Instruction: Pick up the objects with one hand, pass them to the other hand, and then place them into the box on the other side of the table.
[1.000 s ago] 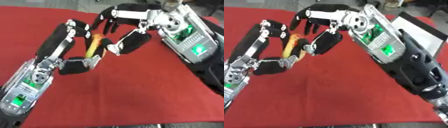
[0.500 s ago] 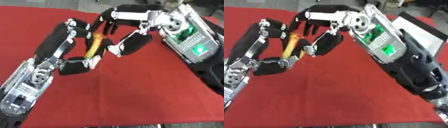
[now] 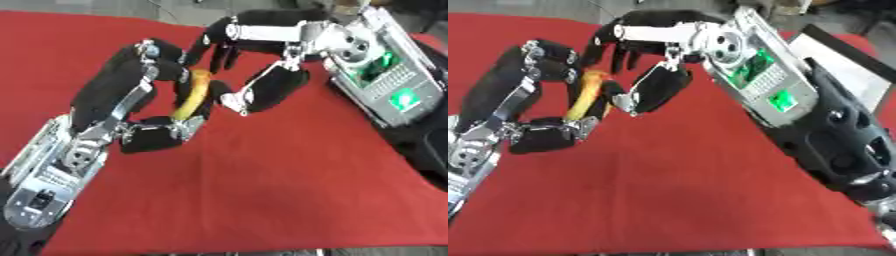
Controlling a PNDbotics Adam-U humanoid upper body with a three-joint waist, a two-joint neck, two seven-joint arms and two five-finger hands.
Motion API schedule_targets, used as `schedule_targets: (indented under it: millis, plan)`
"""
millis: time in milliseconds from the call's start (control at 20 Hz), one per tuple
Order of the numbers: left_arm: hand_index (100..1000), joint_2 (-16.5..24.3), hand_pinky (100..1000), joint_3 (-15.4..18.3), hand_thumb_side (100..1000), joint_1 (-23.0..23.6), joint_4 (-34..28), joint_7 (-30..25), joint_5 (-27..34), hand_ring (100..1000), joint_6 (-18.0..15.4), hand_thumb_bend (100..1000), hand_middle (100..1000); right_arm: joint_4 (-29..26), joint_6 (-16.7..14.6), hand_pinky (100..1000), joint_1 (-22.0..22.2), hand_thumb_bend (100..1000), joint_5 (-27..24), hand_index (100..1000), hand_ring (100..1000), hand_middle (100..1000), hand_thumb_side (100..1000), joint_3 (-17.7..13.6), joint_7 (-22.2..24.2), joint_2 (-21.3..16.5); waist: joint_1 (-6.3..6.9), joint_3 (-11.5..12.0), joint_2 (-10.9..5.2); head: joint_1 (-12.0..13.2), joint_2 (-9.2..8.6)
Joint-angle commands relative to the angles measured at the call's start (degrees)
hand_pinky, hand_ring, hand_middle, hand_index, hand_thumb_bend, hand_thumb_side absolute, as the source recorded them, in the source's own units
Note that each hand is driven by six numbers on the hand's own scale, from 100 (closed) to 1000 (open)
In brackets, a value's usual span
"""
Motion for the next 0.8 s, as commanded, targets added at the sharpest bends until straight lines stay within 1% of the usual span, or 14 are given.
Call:
schedule_targets:
  millis: [50,250,350,500,700,750,800]
  plan:
    - [404,0.32,555,0.41,100,-1.35,-2.54,0.55,-0.66,495,-1.02,100,451,-0.48,4.05,765,-0.66,208,0.81,845,768,826,100,-0.39,4.86,-1.54,0.19,0.02,-1.30,-0.03,-0.17]
    - [408,0.56,557,0.42,100,-1.32,-3.41,1.17,-2.08,498,-1.98,100,454,-0.48,3.29,766,-0.68,277,1.16,854,766,815,100,-0.10,5.85,-1.72,0.12,0.09,-1.34,-0.42,0.10]
    - [409,0.68,557,0.46,100,-1.32,-3.79,1.61,-2.94,498,-2.45,100,454,-0.48,2.60,766,-0.75,293,1.03,856,760,806,100,0.04,6.64,-1.81,0.08,0.10,-1.37,-0.68,0.29]
    - [410,0.69,557,0.44,100,-1.32,-3.93,2.21,-3.77,498,-2.84,100,454,-0.48,2.10,763,-1.01,296,0.78,850,744,788,100,-0.01,7.43,-1.94,0.04,0.11,-1.41,-1.14,0.56]
    - [411,0.60,557,0.42,100,-1.36,-3.99,2.90,-4.66,498,-3.27,100,454,-0.48,2.59,760,-1.39,282,0.18,824,722,718,100,-0.28,7.37,-1.99,0.07,0.12,-1.39,-1.60,0.82]
    - [411,0.55,557,0.42,100,-1.35,-3.92,3.06,-4.79,498,-3.31,100,454,-0.48,2.80,759,-1.46,273,-0.11,806,713,676,100,-0.38,7.13,-1.98,0.08,0.11,-1.39,-1.66,0.86]
    - [411,0.51,557,0.43,100,-1.35,-3.86,3.21,-4.91,498,-3.34,100,454,-0.48,3.01,758,-1.53,271,-0.42,797,708,663,100,-0.51,6.73,-1.97,0.10,0.10,-1.39,-1.68,0.86]
